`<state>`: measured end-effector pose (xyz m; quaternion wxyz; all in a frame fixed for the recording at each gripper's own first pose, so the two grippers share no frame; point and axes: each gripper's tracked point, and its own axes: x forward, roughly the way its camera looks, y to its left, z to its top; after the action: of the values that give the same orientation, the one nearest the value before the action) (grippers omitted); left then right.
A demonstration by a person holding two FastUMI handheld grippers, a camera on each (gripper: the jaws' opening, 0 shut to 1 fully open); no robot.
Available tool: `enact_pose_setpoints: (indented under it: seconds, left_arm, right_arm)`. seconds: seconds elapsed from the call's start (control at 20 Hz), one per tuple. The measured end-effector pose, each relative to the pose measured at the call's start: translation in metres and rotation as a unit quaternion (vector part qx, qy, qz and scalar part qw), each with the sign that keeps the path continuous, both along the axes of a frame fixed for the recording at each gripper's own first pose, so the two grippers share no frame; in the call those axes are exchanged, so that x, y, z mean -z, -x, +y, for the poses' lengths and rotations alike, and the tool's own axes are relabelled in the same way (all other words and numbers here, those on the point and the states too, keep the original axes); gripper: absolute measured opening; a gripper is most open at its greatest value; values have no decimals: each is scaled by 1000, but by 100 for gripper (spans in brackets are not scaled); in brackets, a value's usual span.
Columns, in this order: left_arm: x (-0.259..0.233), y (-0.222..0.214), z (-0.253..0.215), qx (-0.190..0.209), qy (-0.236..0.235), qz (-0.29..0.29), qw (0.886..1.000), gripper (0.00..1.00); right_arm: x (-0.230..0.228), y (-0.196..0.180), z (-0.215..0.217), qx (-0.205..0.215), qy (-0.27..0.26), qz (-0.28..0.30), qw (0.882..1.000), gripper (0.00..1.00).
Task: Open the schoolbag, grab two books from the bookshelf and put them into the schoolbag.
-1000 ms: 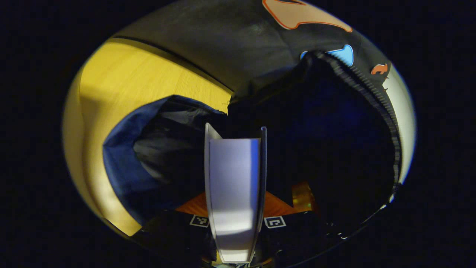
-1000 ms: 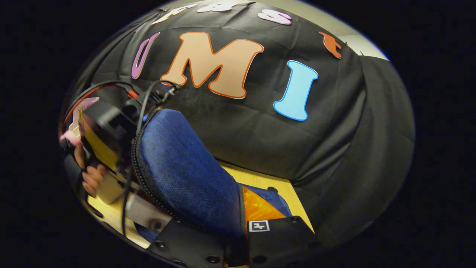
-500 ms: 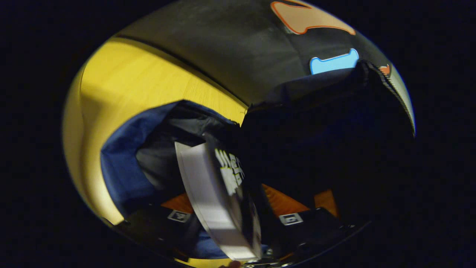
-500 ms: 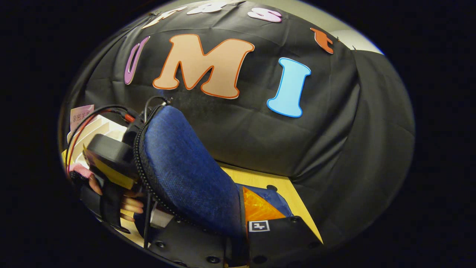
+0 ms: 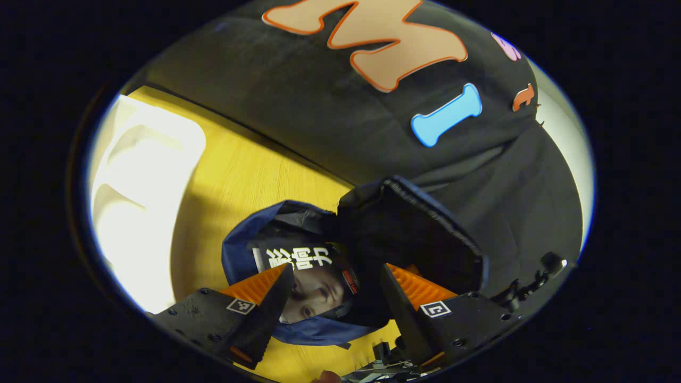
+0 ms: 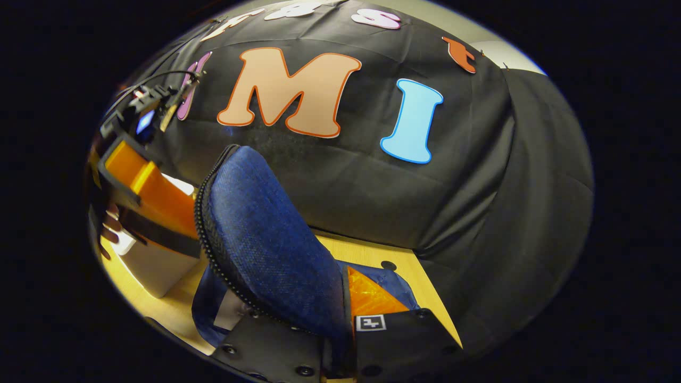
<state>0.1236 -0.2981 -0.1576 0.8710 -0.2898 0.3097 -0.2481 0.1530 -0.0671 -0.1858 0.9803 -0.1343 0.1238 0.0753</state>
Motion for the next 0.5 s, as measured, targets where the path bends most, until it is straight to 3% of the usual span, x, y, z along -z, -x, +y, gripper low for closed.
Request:
enact_pose_setpoints:
  seconds: [0.25,0.35,0.5]
  left_arm:
    - [-68,16,47,-4,23,-28,999,96]
    - [-92,15,83,-31,21,-44,998,92]
    - [-116,25,164,-83,-13,-58,995,96]
  right_arm:
    - [3,1,3,-4,7,-1,1000,7]
    - [5,2,5,-6,7,-2,1000,7]
    - [6,0,1,1,-5,0,1000,7]
